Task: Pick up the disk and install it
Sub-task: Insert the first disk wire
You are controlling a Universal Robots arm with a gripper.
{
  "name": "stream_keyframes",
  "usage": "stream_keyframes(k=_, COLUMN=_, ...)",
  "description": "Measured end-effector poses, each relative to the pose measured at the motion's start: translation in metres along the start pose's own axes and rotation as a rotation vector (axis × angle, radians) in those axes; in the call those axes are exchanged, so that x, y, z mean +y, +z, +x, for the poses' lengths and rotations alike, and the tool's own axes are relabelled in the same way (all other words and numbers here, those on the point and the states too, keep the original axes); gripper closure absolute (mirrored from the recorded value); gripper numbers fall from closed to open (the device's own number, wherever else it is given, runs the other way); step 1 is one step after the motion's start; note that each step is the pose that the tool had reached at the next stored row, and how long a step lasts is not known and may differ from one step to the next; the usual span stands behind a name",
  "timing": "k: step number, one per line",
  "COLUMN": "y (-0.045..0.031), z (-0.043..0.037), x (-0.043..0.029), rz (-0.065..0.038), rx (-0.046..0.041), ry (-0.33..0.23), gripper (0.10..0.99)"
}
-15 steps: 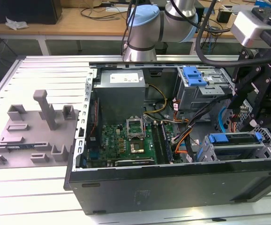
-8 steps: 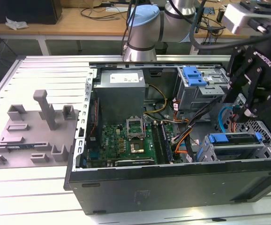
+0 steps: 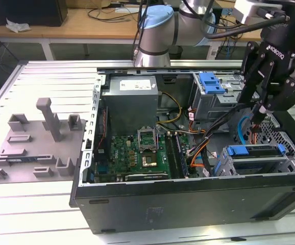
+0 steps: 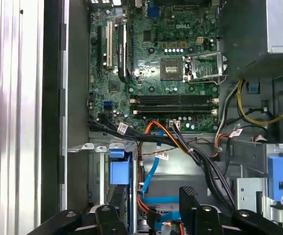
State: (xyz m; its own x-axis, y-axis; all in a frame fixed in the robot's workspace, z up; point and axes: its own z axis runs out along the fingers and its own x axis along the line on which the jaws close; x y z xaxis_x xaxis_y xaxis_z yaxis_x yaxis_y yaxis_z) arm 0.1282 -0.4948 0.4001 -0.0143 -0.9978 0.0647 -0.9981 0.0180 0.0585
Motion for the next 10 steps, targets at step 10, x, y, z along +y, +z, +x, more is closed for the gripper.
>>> stream_keyframes(k=10, y=0.0020, z=-0.0274, x=-0.0084, rz=-0.004, rx=0.0267, ry=0.061, gripper=0.522)
